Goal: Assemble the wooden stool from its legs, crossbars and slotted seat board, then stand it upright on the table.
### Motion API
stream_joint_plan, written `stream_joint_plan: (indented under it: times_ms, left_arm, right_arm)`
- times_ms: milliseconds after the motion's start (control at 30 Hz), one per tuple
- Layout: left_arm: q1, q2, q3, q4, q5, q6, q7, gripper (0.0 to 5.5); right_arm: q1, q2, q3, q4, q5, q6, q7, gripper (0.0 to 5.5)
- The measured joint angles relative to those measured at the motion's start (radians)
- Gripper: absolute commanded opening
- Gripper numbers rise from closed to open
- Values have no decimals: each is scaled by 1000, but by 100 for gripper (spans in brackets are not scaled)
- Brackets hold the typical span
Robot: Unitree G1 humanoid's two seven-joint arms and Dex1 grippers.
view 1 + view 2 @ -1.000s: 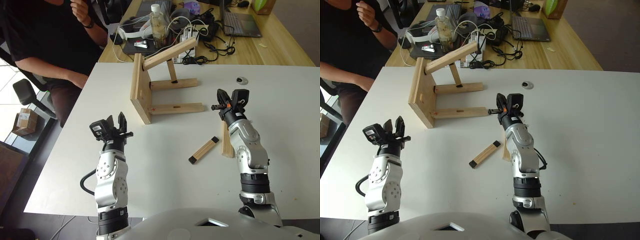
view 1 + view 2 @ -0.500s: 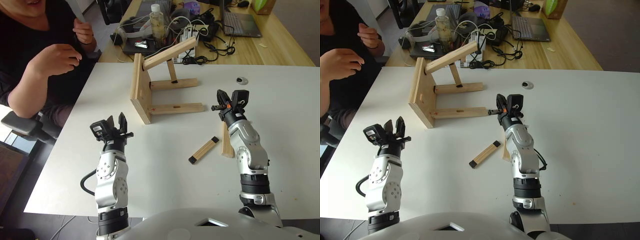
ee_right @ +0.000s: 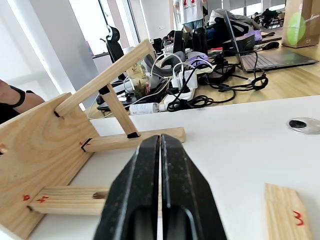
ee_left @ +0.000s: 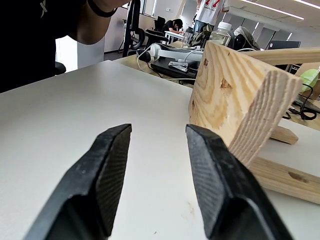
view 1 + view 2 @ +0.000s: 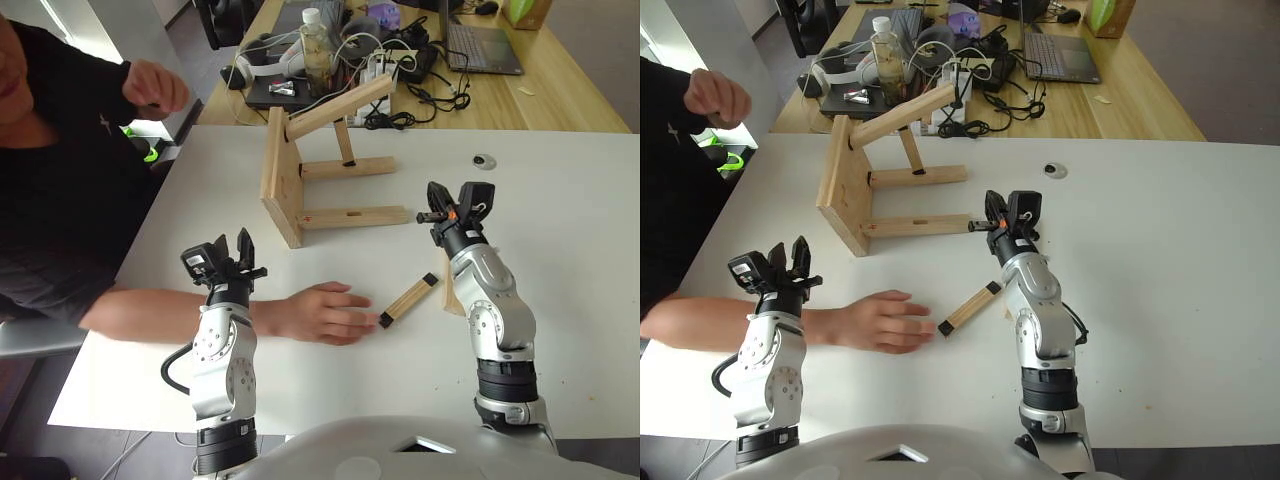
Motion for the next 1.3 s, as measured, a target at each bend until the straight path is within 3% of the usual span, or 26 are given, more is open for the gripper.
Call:
stream_joint_plan:
  times_ms: [400,1100,1300]
  left_arm:
    - [-2,0,-2,0,6,-4,0,203]
    - [-2,-2,-6,0,7,-11,3,203]
    - [-1,-8,-8,0,7,-18,4,203]
  right_arm:
    - [30,-98,55,34,-96,-216,62,182]
    - [28,-134,74,69,-133,-260,82,525]
    - [27,-135,76,69,-133,-260,85,535]
